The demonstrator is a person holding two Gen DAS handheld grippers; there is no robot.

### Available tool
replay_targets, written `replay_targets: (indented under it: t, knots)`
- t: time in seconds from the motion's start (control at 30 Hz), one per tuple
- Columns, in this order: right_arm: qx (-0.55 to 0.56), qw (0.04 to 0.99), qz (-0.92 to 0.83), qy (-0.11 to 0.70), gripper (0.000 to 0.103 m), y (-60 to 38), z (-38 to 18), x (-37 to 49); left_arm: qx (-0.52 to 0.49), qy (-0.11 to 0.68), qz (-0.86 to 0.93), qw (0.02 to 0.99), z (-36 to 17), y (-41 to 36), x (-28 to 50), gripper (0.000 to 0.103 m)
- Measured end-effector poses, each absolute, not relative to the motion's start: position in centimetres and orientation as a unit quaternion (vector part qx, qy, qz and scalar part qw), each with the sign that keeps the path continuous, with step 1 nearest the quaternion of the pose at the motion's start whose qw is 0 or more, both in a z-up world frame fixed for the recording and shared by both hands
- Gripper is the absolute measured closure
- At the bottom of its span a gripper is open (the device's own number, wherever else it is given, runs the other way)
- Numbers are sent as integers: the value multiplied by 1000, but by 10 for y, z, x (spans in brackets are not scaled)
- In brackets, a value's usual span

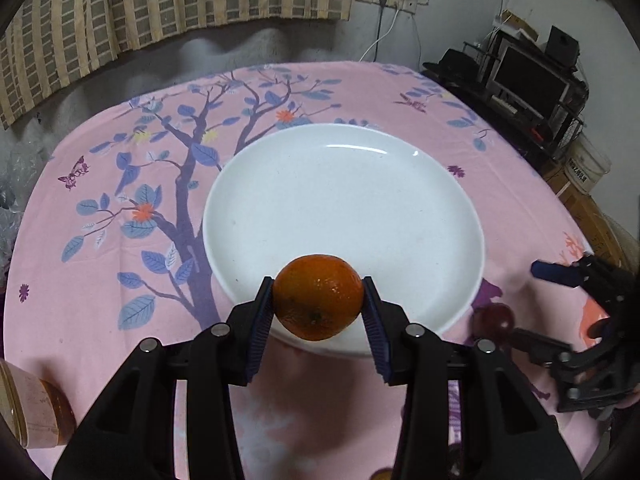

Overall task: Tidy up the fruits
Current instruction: 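Carry the orange and plum to the white plate and release both, then grasp a cherry with the left tool while the right tool grasps an orange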

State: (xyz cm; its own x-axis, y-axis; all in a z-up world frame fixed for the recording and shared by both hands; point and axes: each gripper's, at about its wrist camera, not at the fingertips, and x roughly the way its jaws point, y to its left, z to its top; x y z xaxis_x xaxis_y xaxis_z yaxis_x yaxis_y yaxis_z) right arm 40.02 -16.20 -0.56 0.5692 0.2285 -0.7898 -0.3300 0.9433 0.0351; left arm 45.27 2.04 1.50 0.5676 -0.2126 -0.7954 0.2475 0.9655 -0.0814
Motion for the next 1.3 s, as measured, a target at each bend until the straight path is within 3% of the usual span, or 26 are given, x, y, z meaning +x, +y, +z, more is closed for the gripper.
replay_targets:
  t: [0.1, 0.17, 0.2, 0.33, 0.43, 0.6, 0.7, 0.73, 0.77, 0.8, 0.87, 1.1, 1.3]
  knots:
    - [-54, 869, 164, 463, 29, -164, -22, 403, 11, 442, -131, 887, 22, 24, 443, 61]
    - [-53, 861, 163, 478, 59, -163, -34, 409, 18, 439, -126, 889, 25, 24, 438, 61]
    - [-53, 859, 166, 482, 62, -162, -39, 412, 20, 439, -126, 889, 25, 24, 435, 61]
    - [-43, 860, 167, 480, 63, -162, -29, 404, 19, 438, -131, 889, 29, 29, 431, 61]
    - [-23, 888, 168, 427, 63, -162, -1, 401, 23, 436, -130, 890, 29, 26, 444, 61]
    - [-16, 905, 152, 397, 63, -145, 3, 455, 10, 469, -117, 875, 4, 11, 491, 61]
    - [-22, 902, 149, 404, 61, -135, -9, 471, 17, 484, -106, 869, -8, 6, 503, 60]
    - [-20, 900, 148, 409, 50, -135, -10, 473, 16, 487, -99, 868, -9, 6, 504, 59]
    - [-13, 899, 150, 411, 32, -137, -8, 471, 13, 486, -95, 869, -5, 7, 500, 43]
    - [-5, 901, 151, 407, 26, -140, -3, 463, 9, 475, -100, 874, 1, 10, 493, 24]
    - [3, 905, 157, 396, 25, -145, 11, 440, 14, 424, -101, 900, 22, 15, 465, 12]
    - [1, 912, 220, 347, 23, -153, 51, 322, 36, 368, -108, 923, 69, 46, 348, 5]
    - [-24, 893, 271, 359, 21, -128, 30, 223, 30, 369, -103, 923, 60, 88, 248, 5]
